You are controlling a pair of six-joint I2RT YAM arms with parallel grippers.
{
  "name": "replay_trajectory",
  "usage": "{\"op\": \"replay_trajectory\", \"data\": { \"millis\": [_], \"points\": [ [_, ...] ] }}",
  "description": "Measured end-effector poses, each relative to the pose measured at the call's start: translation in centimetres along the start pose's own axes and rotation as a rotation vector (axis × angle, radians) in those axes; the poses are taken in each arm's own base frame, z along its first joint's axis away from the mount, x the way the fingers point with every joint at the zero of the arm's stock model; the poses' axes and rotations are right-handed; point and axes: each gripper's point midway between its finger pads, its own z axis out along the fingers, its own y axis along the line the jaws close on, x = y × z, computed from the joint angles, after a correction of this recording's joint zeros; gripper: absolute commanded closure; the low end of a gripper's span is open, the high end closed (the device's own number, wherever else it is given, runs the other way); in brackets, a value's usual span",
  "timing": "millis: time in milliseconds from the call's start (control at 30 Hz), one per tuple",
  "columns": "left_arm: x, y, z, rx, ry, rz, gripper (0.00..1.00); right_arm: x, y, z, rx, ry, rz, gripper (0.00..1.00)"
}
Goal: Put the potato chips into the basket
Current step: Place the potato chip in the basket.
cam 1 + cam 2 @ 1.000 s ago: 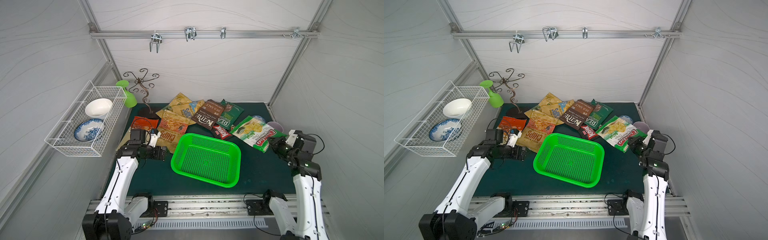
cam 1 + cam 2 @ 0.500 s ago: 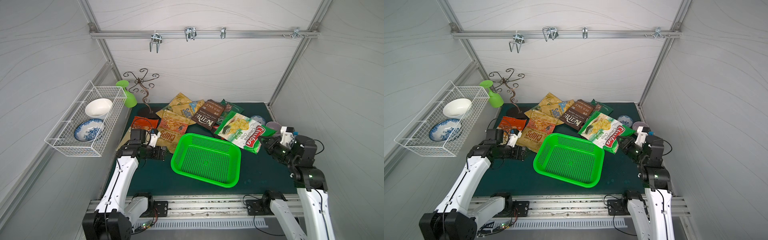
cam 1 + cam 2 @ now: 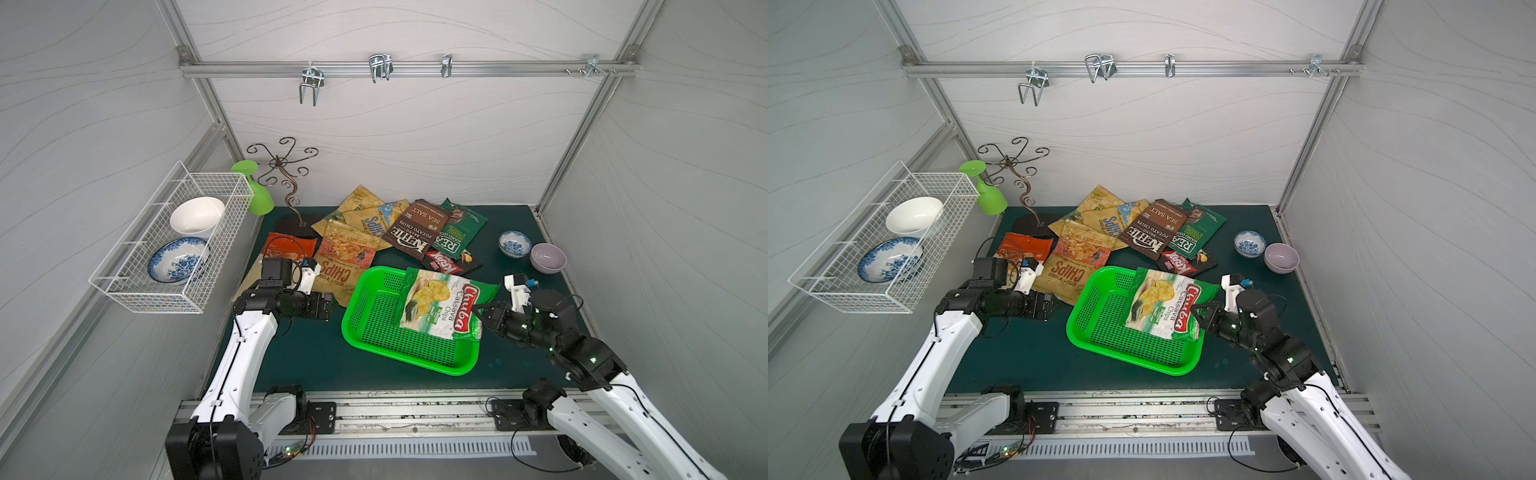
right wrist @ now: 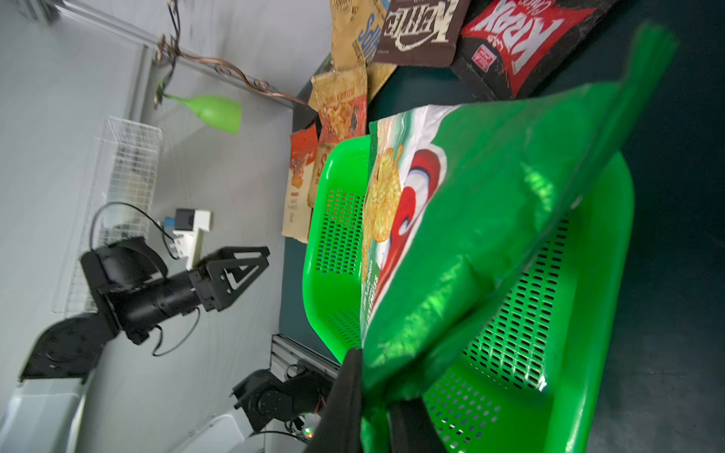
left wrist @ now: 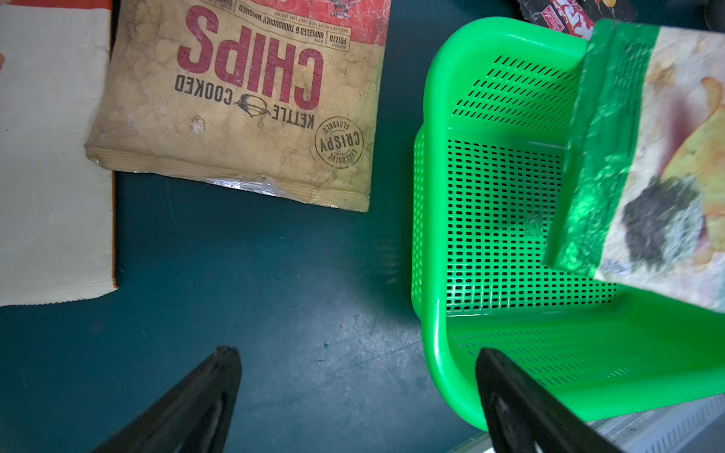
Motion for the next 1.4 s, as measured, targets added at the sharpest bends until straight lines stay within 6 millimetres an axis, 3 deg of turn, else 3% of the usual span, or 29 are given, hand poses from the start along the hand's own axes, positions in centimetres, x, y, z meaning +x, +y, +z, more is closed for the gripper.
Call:
{"op": "replay_trajectory", "data": {
  "millis": [267, 600, 867, 1100, 1300, 1400],
  "points": [
    [0.0, 0.1, 0.1, -0.001, 0.002, -0.001, 0.02, 2.6, 1.1, 5.1, 0.067, 0.04, -0.086, 1.0],
    [-0.1, 0.1, 0.1, -0.002, -0.004, 0.002, 0.02, 2.7, 1.0, 8.8, 0.105, 0.013, -0.047, 1.0],
    [-0.1, 0.1, 0.1, -0.002, -0.004, 0.002, 0.02, 2.8, 1.1, 9.2, 0.109, 0.008, -0.012, 1.0],
    [-0.1, 0.1, 0.1, -0.002, -0.003, 0.001, 0.02, 3.1, 1.2, 7.7, 0.1, -0.005, -0.001, 1.0],
    [-0.1, 0.1, 0.1, -0.002, -0.003, 0.001, 0.02, 4.1, -0.3, 7.3, 0.134, 0.01, 0.011, 0.94],
    [-0.1, 0.1, 0.1, -0.002, -0.003, 0.001, 0.02, 4.5, -0.9, 7.5, 0.159, 0.023, 0.008, 0.86]
  ]
}}
